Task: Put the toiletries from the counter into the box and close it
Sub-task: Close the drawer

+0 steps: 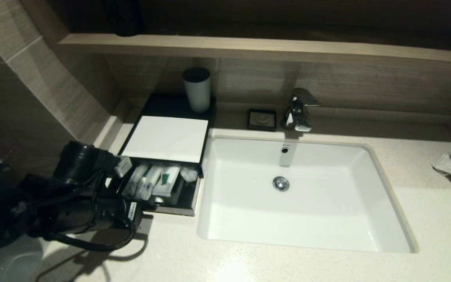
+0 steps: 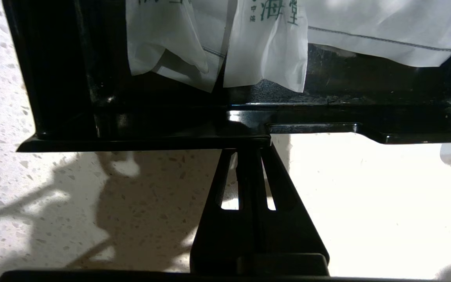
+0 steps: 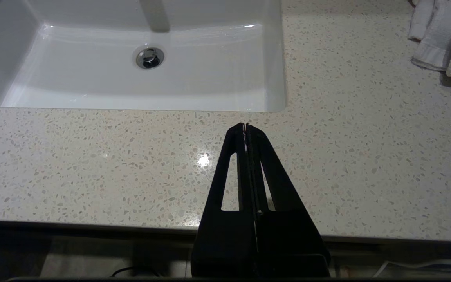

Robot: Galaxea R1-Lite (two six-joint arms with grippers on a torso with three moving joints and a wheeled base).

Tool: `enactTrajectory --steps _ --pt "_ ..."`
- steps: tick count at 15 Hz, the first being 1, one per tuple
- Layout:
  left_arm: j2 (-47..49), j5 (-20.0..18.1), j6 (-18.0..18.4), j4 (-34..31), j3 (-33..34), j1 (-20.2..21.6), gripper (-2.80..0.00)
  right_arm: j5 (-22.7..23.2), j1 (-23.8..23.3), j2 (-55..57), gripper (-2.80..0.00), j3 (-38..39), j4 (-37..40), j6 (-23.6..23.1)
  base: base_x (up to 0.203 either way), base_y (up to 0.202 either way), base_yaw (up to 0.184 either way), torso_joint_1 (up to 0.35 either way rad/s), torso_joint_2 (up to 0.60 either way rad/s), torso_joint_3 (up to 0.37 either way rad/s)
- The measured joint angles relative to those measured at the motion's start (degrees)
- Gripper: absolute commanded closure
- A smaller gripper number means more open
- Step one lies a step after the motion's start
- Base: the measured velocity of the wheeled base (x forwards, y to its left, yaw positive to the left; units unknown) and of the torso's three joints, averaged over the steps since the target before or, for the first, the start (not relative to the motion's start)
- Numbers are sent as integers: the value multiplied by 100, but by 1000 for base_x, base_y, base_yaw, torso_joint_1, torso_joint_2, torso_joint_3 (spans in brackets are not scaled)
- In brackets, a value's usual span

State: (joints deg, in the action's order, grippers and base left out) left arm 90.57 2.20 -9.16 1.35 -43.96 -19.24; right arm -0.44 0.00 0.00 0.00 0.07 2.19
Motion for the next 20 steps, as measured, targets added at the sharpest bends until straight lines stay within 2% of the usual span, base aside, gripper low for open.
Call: enactTrajectory --steps 3,20 --pt "126 174 66 -4 -160 3 0 -2 0 0 0 0 -2 0 0 0 0 0 0 0" --pt "546 187 102 234 -774 6 0 0 0 0 0 0 2 -2 0 0 0 0 0 0"
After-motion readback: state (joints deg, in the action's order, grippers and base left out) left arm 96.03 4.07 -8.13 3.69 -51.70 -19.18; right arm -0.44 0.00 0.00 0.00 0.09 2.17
